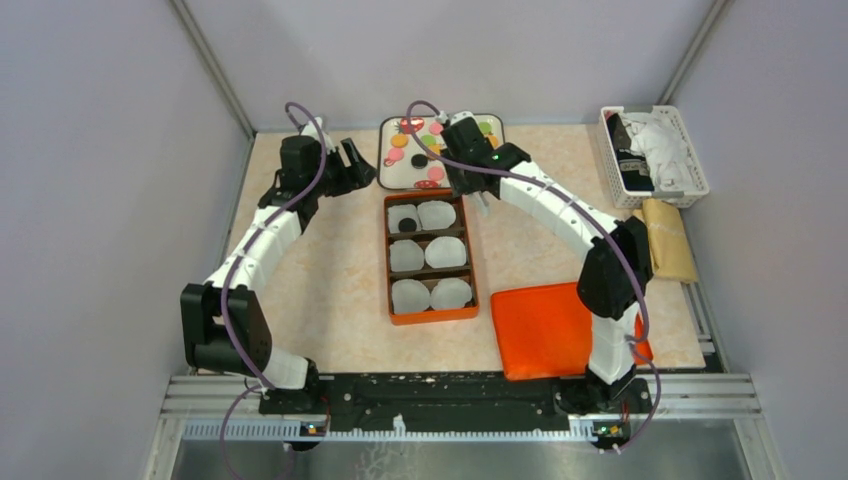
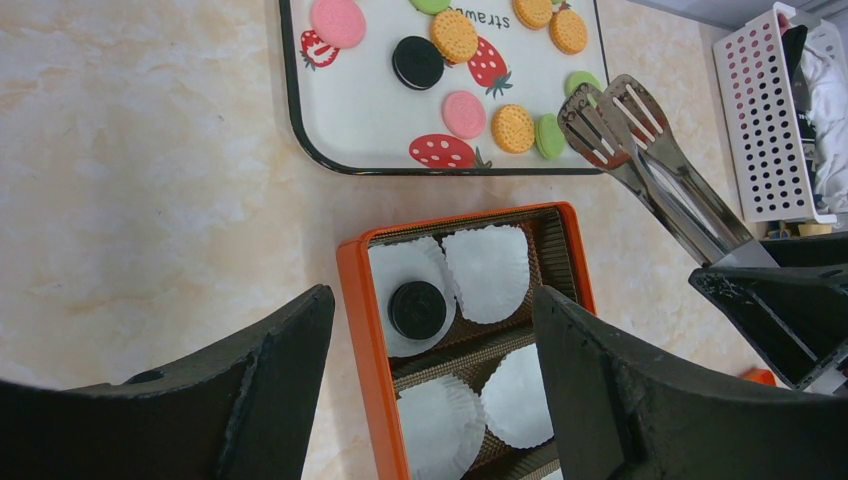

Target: Pack the cookies

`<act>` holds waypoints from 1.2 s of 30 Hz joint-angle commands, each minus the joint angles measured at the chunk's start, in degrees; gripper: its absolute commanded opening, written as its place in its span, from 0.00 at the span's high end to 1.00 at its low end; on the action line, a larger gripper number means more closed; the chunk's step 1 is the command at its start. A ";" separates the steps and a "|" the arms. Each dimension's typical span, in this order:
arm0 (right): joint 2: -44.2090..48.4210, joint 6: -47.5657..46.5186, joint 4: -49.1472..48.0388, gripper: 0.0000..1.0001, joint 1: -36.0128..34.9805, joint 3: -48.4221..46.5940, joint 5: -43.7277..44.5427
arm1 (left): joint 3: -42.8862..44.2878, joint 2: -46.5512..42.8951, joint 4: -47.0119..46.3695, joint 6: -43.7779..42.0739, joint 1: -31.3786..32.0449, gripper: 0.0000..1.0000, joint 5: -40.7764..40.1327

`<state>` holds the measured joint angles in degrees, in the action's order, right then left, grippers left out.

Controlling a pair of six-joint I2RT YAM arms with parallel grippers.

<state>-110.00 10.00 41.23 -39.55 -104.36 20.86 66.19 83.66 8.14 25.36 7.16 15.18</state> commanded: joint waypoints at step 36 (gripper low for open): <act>-7.11 2.87 -4.88 0.55 9.84 2.75 -8.52 | 0.28 1.09 -2.09 0.36 -0.04 0.21 0.67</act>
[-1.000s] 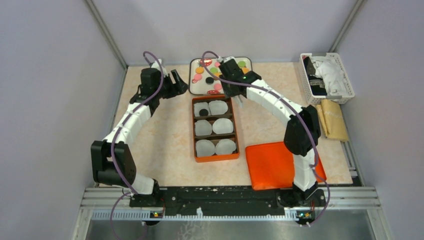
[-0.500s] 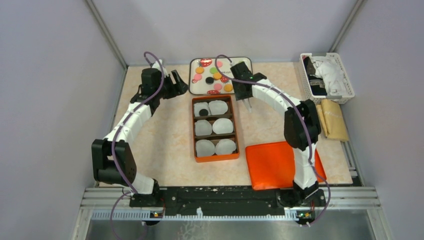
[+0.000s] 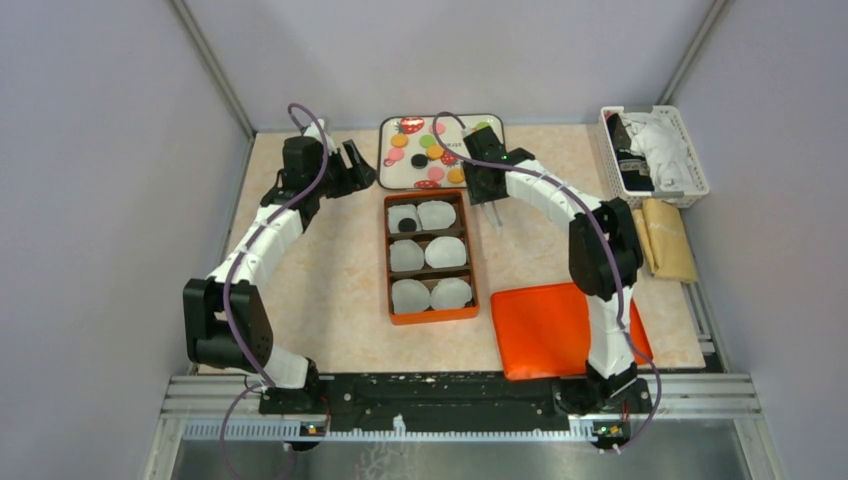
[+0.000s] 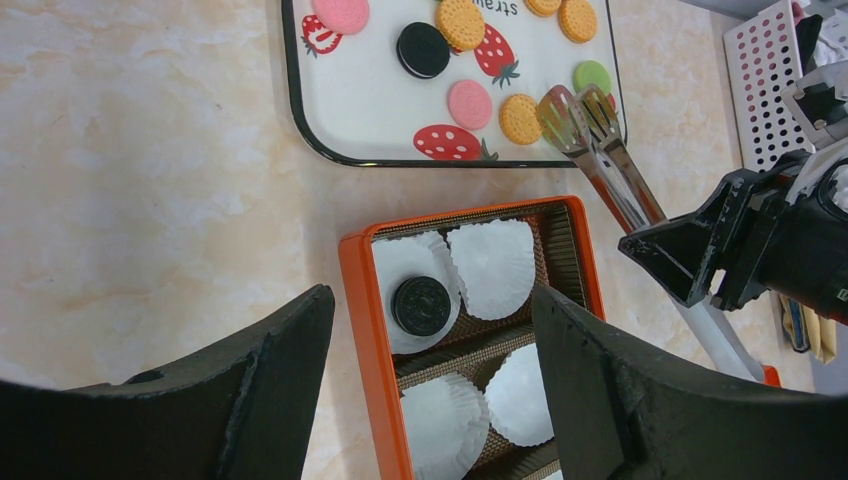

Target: Pack the cookies

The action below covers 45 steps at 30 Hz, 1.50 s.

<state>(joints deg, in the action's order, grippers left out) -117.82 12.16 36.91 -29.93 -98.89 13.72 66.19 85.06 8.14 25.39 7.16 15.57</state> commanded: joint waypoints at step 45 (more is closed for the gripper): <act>-26.57 -2.63 9.88 0.48 -1.30 -41.91 -7.94 | 0.54 1.22 -2.33 0.98 -1.84 0.21 1.38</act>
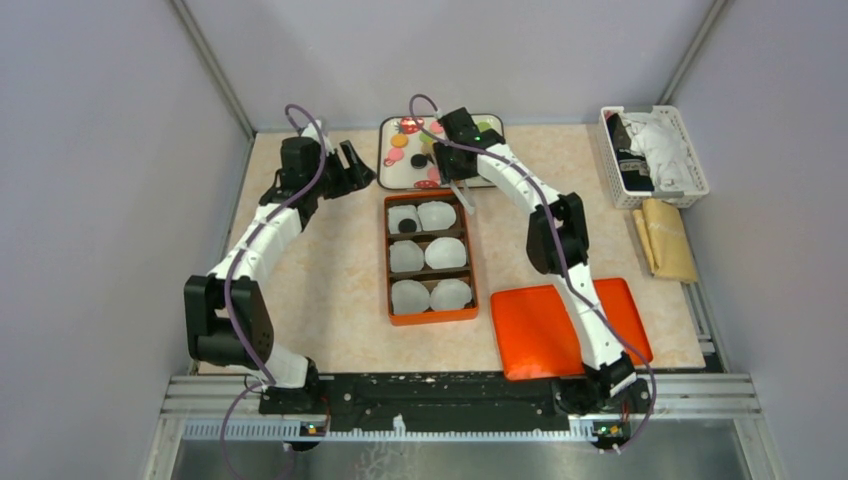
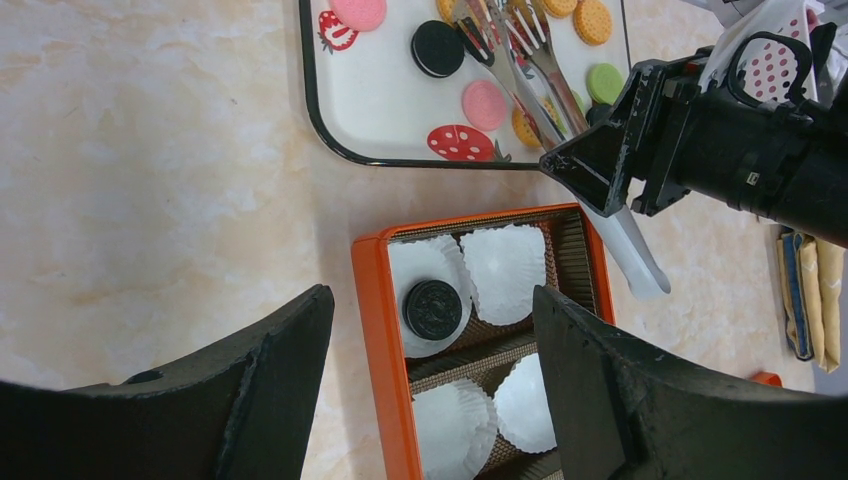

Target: Pack the cookies

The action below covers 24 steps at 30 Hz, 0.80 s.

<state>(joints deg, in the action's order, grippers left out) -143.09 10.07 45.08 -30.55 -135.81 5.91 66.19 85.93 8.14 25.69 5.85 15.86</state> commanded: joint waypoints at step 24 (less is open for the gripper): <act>10.44 -0.34 1.21 0.72 0.87 6.26 9.84 | -0.01 0.38 -3.04 1.47 -0.92 0.21 3.75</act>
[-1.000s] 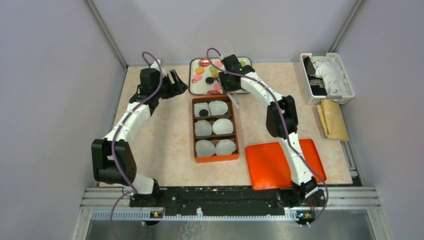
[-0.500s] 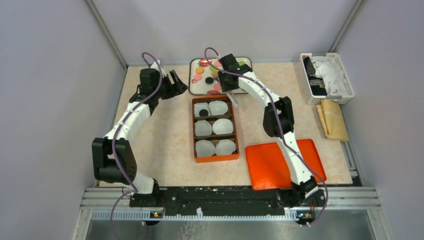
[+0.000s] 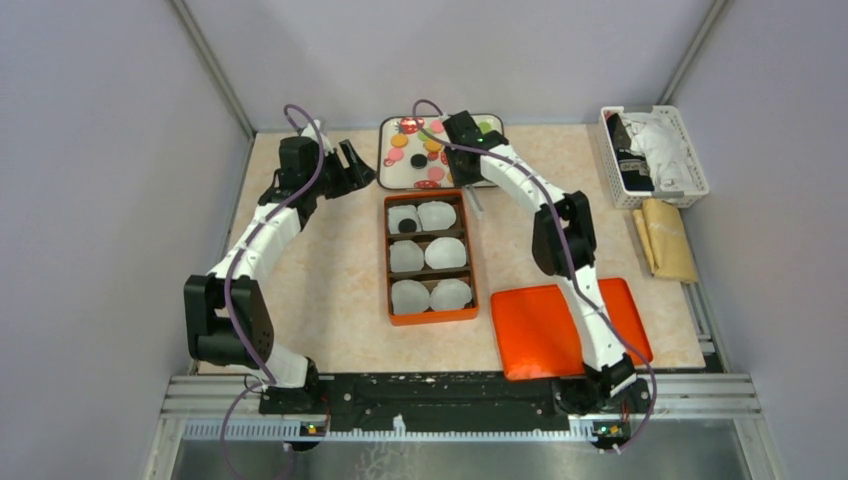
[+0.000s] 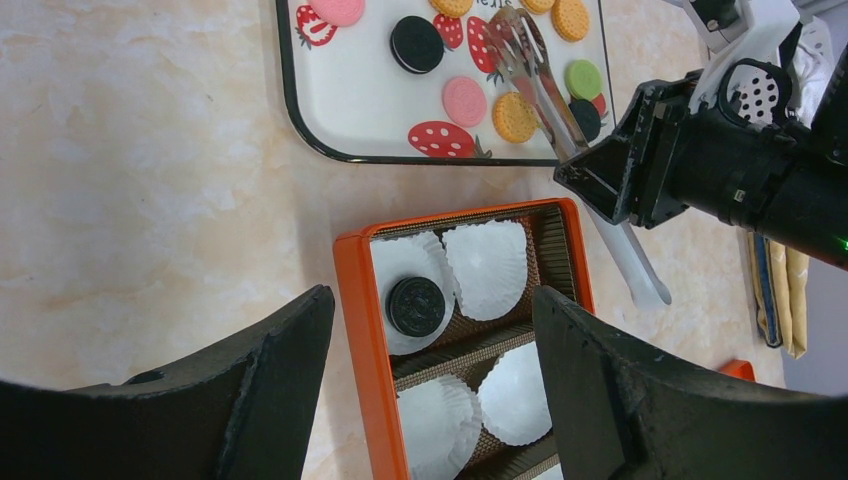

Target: Pack the cookies

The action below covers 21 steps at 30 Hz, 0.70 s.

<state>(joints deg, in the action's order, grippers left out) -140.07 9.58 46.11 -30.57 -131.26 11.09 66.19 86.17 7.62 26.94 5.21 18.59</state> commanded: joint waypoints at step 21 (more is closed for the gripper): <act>20.83 2.17 -0.98 0.66 4.34 20.90 3.31 | 0.60 0.54 -2.78 1.25 -0.29 0.21 3.11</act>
<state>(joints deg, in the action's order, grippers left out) -126.34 10.72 46.63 -25.71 -114.43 16.29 66.19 86.19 7.11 27.62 5.21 20.38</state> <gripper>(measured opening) 0.347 0.790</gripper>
